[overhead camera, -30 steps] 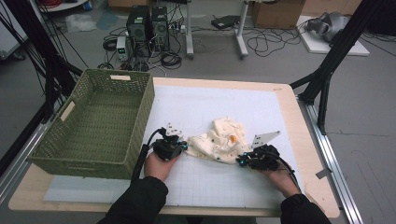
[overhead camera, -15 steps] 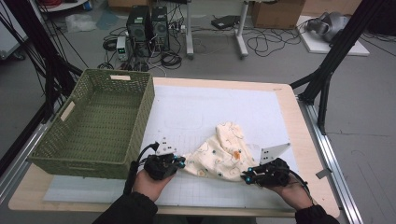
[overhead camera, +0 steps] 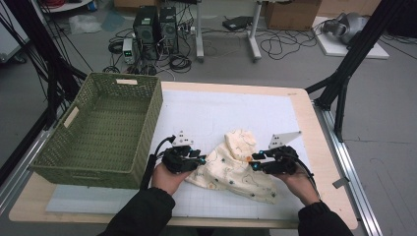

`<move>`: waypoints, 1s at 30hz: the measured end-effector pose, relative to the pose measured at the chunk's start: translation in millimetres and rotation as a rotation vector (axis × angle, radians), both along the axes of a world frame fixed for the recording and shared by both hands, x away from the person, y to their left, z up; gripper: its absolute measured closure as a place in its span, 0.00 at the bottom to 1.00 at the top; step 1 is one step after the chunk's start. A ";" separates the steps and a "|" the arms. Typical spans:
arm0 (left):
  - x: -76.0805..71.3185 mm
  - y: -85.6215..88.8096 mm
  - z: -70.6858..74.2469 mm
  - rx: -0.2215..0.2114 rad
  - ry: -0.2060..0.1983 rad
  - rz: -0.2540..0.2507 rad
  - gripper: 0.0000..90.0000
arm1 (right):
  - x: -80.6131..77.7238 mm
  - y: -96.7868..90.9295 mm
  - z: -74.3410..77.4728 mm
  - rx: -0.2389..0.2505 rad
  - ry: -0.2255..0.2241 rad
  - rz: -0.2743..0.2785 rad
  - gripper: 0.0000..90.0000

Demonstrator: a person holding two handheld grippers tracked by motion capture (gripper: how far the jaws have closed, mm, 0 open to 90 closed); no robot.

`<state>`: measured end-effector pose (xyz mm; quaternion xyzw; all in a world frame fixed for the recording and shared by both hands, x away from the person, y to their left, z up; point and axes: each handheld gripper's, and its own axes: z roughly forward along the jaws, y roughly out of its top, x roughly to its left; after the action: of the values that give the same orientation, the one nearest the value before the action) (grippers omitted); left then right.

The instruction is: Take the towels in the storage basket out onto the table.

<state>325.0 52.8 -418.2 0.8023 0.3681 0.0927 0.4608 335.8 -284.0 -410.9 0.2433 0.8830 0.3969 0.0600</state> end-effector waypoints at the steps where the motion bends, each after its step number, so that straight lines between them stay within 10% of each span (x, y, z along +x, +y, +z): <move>1: 5.8 -4.4 -2.5 -0.007 0.004 0.012 0.75 | 6.3 1.2 -1.7 -0.017 -0.012 -0.015 0.69; 8: 24.2 -29.2 -19.2 0.060 0.088 0.003 0.71 | 31.6 4.5 -16.4 -0.027 0.013 -0.070 0.74; 17: 14.8 -30.2 -20.3 0.165 0.049 -0.014 0.96 | 28.1 0.5 -12.7 -0.050 0.005 -0.072 0.75; 30: -16.7 2.0 -13.6 0.131 0.043 -0.011 0.96 | 22.4 14.3 -18.7 -0.175 -0.004 -0.033 0.99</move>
<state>308.3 54.8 -431.8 0.8346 0.3665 0.0965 0.3998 358.2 -269.7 -429.7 0.2509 0.9099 0.3178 0.0896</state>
